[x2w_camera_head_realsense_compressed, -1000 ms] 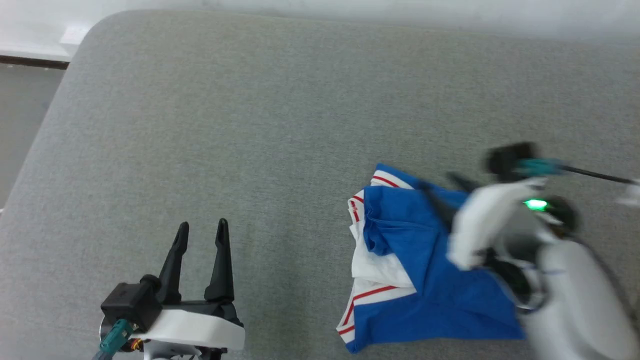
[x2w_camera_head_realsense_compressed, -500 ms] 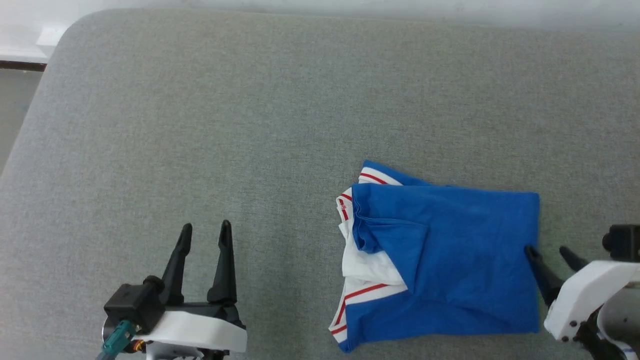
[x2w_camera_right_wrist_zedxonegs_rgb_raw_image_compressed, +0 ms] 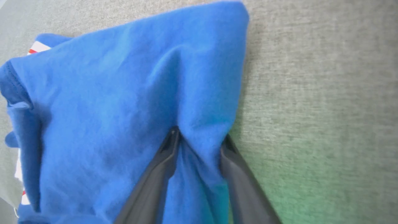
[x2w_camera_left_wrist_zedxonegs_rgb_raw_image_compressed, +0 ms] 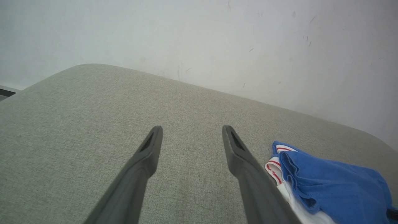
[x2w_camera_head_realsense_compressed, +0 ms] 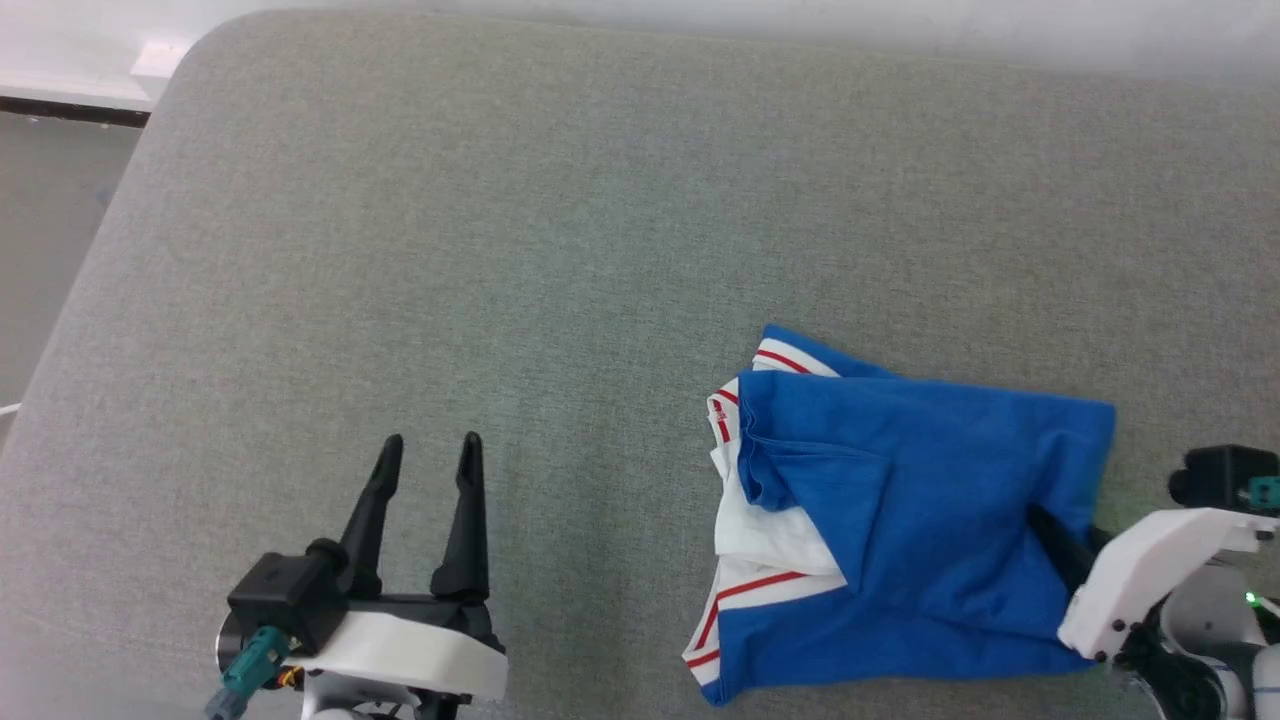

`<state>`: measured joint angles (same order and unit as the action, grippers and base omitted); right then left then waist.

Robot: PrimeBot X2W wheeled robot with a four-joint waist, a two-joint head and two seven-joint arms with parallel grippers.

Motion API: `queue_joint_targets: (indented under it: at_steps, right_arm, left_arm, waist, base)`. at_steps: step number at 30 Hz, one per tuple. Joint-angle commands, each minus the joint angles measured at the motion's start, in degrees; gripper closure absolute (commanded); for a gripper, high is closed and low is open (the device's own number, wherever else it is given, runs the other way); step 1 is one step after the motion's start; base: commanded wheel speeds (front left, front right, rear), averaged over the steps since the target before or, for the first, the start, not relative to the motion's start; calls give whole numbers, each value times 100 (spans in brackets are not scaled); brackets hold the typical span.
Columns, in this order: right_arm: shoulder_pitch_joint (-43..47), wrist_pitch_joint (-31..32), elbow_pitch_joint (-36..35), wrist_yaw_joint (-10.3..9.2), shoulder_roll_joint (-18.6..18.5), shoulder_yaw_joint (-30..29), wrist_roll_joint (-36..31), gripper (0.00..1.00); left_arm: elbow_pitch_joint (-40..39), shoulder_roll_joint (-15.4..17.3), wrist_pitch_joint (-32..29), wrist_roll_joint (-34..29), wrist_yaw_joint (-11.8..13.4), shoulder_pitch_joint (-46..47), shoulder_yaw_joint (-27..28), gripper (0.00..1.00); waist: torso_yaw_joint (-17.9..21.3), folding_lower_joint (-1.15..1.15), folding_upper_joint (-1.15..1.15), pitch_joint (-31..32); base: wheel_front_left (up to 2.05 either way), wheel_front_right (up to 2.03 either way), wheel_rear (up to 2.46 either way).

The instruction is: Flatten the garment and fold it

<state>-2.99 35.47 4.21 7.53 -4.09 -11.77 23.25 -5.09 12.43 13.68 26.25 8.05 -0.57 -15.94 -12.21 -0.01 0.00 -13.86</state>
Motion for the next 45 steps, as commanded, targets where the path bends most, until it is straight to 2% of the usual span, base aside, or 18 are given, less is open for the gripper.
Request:
queue_joint_targets:
  at_steps: [1,6,12,22,29,36,41,45]
  right_arm:
    - [5,110,226,-4,103,188,41,100]
    - [-108,-122,205,-4,-35,210,-80,100]
    - [-281,-213,126,-4,-311,438,-160,100]
    - [-1115,-271,228,-4,-1205,1522,-350,100]
    - [-1961,-408,599,-4,-1762,2307,-419,100]
    - [-2921,-819,1148,-4,-2150,2970,-474,100]
    - [-3529,-1156,1573,-4,-2431,3496,-477,100]
    - [-3953,-1479,1881,-4,-2710,3745,-483,100]
  left_arm:
    - [-34,18,-17,-79,-13,86,-40,0]
    - [-95,13,-46,-100,21,92,-85,0]
    - [-163,41,-98,-119,66,98,-104,0]
    - [-244,131,-204,-154,132,166,-97,0]
    - [-361,214,-298,-198,209,231,-64,0]
    - [-475,350,-410,-230,237,335,-9,0]
    - [-577,413,-527,-299,272,434,-40,0]
    - [-693,488,-654,-376,276,592,-72,0]
  waist:
    - [-13,1,0,23]
    - [131,1,0,111]
    - [531,1,0,169]
    - [1519,1,0,196]
    - [2260,1,0,138]
    - [2831,1,0,43]
    - [3081,1,0,-104]
    - [3111,1,0,-365]
  base:
    - [0,0,0]
    - [0,0,0]
    - [0,0,0]
    - [0,0,0]
    - [0,0,0]
    - [0,0,0]
    - [0,0,0]
    - [0,0,0]
